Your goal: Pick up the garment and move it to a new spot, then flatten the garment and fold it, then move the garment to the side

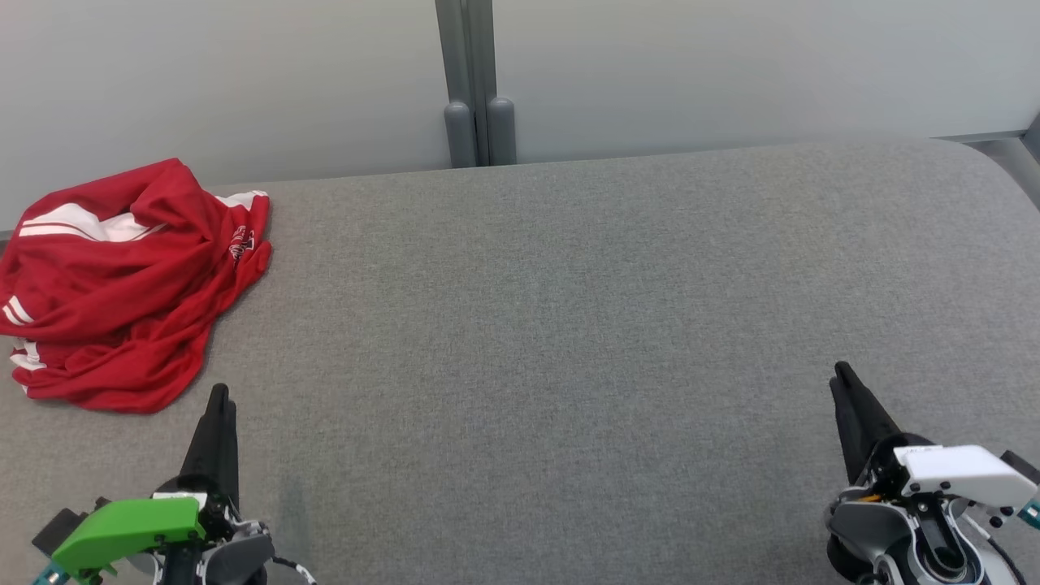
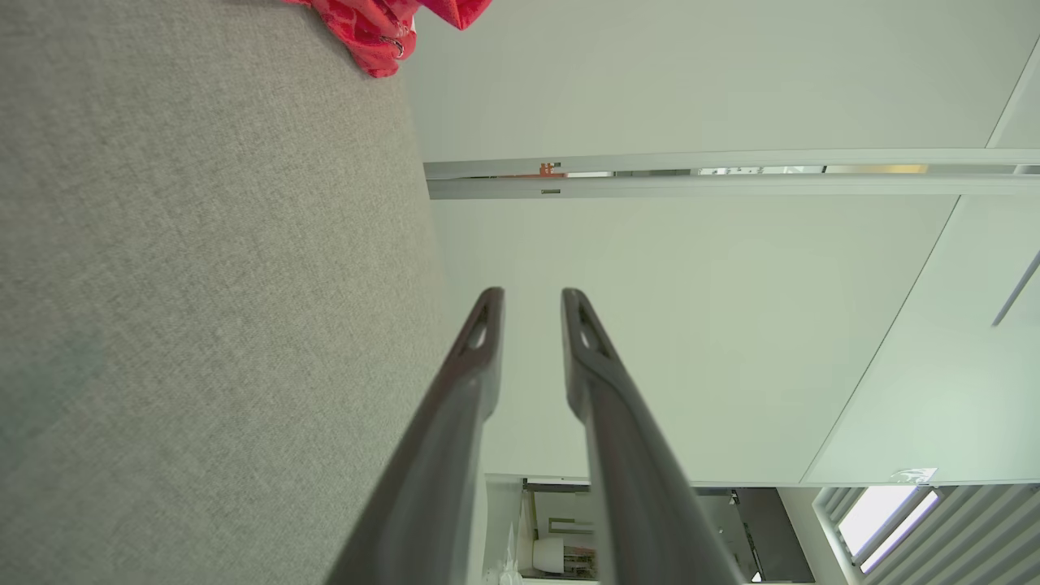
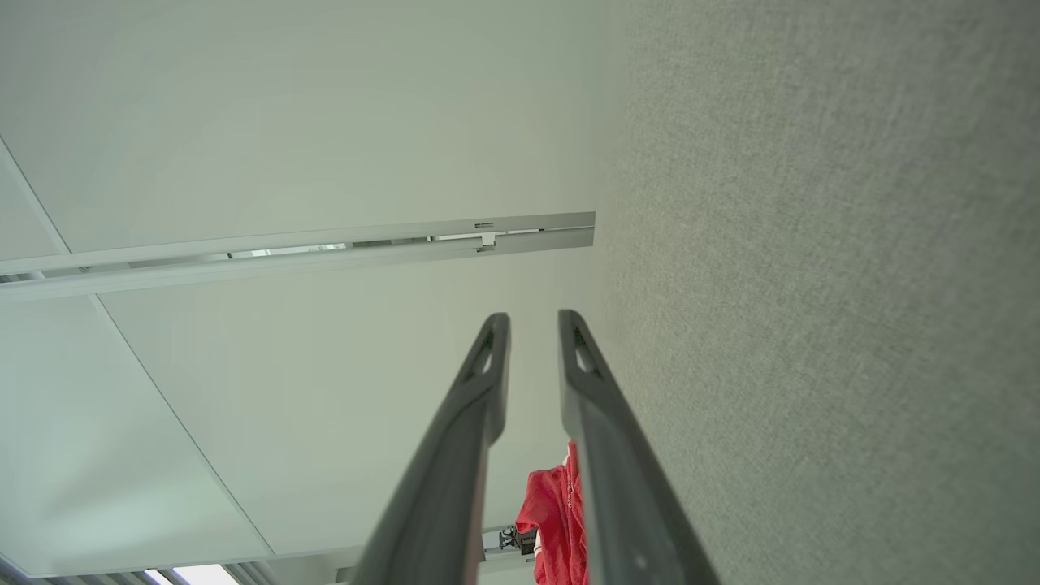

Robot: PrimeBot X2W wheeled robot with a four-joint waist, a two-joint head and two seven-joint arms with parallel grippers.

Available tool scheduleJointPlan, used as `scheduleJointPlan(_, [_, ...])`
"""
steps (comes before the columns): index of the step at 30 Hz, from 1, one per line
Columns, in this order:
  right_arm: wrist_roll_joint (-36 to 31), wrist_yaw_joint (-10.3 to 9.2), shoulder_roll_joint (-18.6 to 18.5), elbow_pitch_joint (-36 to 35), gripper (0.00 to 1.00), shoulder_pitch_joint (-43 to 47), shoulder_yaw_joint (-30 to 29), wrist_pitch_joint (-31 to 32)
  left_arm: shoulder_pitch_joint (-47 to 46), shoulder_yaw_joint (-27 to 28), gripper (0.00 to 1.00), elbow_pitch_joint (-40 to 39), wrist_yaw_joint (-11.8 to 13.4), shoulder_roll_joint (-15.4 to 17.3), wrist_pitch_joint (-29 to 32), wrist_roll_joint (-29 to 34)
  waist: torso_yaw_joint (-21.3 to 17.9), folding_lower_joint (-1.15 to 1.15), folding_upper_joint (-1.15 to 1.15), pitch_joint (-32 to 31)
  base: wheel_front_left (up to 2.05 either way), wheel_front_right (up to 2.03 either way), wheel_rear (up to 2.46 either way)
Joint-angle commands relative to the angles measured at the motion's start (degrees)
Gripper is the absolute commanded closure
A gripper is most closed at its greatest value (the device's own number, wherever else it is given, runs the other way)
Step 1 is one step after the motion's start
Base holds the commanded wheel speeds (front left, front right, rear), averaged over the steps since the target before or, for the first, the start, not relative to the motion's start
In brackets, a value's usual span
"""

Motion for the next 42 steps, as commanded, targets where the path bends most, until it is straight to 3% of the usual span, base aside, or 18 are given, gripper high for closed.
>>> scheduleJointPlan(1, [0.0, 0.0, 0.1, 0.2, 0.0, 0.3, 0.0, 0.0, 0.3, -0.1, 0.0, 0.3, 0.0, -0.1, 0.0, 0.0, 0.0, 0.0, 0.0, 0.0, 0.0, 0.0, 0.0])
scheduleJointPlan(10, [-0.4, 0.0, 0.3, 0.4, 0.0, 1.6, 2.4, -2.1, 1.7, -2.3, 0.0, -0.5, 0.0, -0.2, -1.8, 0.6, -0.1, 0.0, 0.0, 0.1, 0.0, 0.0, 0.0])
scheduleJointPlan(16, [-4.5, 0.01, 0.2, -0.2, 0.0, 1.7, 3.0, -3.8, 2.0, -3.5, 0.0, -1.8, 0.0, 0.2, -3.7, 3.7, -0.2, 0.0, 0.0, 0.1, 0.0, 0.0, 0.0])
scheduleJointPlan(42, [-40.3, 0.02, 0.0, -4.7, 0.0, 2.9, 9.1, -9.7, 4.9, -4.1, 0.0, -7.9, 0.3, 0.0, -9.7, 37.2, -0.8, 0.0, 0.0, -0.1, 0.0, 0.0, 0.0])
